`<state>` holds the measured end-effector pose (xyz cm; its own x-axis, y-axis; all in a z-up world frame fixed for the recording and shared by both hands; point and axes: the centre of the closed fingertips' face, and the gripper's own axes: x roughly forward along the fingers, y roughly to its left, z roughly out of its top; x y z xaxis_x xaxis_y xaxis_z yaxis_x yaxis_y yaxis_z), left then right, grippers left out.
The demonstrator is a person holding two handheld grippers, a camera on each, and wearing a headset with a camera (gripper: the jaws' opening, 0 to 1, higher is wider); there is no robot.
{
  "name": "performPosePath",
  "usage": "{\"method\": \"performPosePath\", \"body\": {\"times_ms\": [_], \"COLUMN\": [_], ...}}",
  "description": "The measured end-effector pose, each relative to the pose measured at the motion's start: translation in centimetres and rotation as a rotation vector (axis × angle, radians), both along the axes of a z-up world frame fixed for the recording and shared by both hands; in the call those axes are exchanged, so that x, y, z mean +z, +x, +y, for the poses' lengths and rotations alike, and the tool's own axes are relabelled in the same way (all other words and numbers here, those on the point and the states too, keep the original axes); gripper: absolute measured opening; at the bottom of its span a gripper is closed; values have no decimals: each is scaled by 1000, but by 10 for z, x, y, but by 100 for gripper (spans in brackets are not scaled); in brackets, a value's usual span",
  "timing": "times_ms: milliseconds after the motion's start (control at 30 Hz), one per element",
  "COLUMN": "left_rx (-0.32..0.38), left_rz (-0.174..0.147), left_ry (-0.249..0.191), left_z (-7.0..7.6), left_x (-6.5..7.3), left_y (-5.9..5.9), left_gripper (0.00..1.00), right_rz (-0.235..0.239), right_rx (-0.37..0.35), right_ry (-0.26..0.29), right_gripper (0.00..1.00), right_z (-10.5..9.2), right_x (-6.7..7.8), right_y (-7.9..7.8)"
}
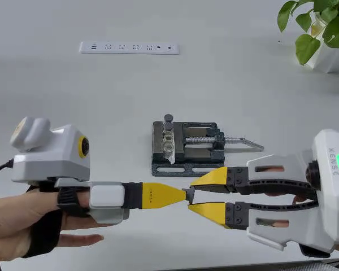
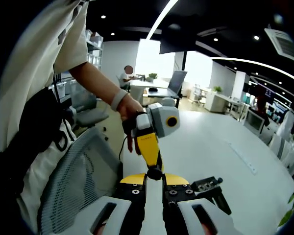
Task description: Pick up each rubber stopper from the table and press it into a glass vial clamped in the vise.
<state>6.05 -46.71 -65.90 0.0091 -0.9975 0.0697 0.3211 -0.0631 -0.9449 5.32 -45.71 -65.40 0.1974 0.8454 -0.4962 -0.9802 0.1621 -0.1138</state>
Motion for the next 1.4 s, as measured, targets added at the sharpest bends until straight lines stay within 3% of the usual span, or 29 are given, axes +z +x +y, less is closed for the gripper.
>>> {"method": "performPosePath", "body": {"times_ms": [200, 500, 733, 933, 1400], "left_rx": [-18, -26, -5, 21, 21], "left_rz": [38, 72, 72, 83, 96], "left_ry": [-38, -55, -83, -99, -147], "left_z": [-1, -1, 0, 1, 0], "left_x": [4, 7, 13, 15, 22], "left_y": [-4, -6, -2, 4, 0], "left_gripper": [5, 4, 4, 4, 4], "right_rz": [-1, 0, -6, 14, 41], "right_rx": [11, 29, 16, -24, -37], "right_ry": [-5, 6, 28, 82, 114], "right_gripper": [7, 8, 8, 11, 9], "right_z": [1, 1, 0, -5, -3], "right_x": [-1, 1, 8, 18, 22], "right_y": [-2, -5, 0, 6, 3]}}
